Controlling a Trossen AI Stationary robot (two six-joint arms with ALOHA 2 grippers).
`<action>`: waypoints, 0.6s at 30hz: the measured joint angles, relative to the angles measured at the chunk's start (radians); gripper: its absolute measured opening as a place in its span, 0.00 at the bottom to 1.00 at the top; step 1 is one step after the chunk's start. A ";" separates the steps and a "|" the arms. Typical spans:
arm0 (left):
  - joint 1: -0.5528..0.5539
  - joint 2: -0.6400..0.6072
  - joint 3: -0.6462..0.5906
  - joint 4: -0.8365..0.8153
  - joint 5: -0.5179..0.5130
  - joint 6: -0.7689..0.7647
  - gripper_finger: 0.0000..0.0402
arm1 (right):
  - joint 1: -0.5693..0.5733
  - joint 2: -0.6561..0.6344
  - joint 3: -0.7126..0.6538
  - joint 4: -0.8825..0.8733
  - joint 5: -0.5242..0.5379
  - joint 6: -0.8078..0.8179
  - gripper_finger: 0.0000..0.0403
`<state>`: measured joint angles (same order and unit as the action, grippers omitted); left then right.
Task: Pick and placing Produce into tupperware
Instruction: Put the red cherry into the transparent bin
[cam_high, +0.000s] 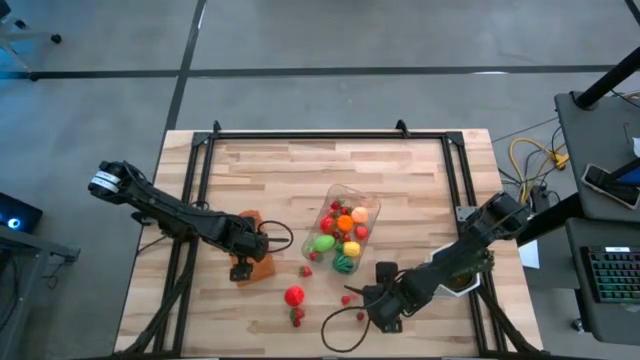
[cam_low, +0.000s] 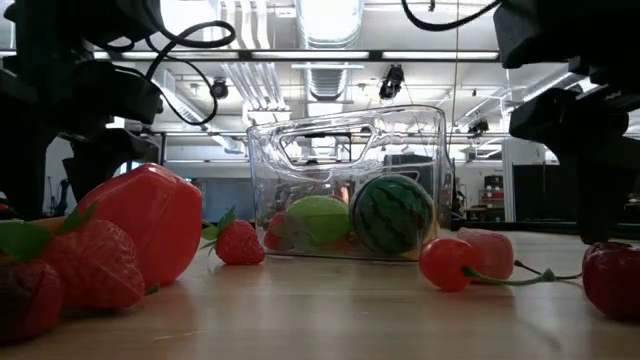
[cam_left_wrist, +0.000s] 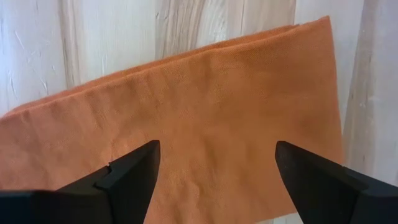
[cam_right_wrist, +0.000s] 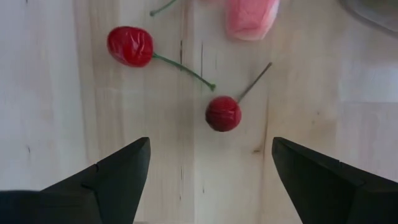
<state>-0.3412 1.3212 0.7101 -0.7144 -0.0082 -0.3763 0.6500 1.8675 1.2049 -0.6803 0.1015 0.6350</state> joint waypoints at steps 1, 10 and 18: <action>0.000 0.000 0.000 0.000 0.000 0.000 0.76 | 0.000 0.003 0.000 0.003 0.000 0.000 0.82; 0.000 0.000 -0.002 0.000 -0.001 0.000 0.76 | -0.001 0.026 0.002 0.011 0.065 0.003 0.82; 0.001 0.000 -0.003 -0.001 -0.002 0.016 0.76 | -0.002 0.072 0.023 0.011 0.074 0.020 0.81</action>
<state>-0.3405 1.3212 0.7074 -0.7151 -0.0099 -0.3603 0.6476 1.9391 1.2281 -0.6689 0.1757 0.6550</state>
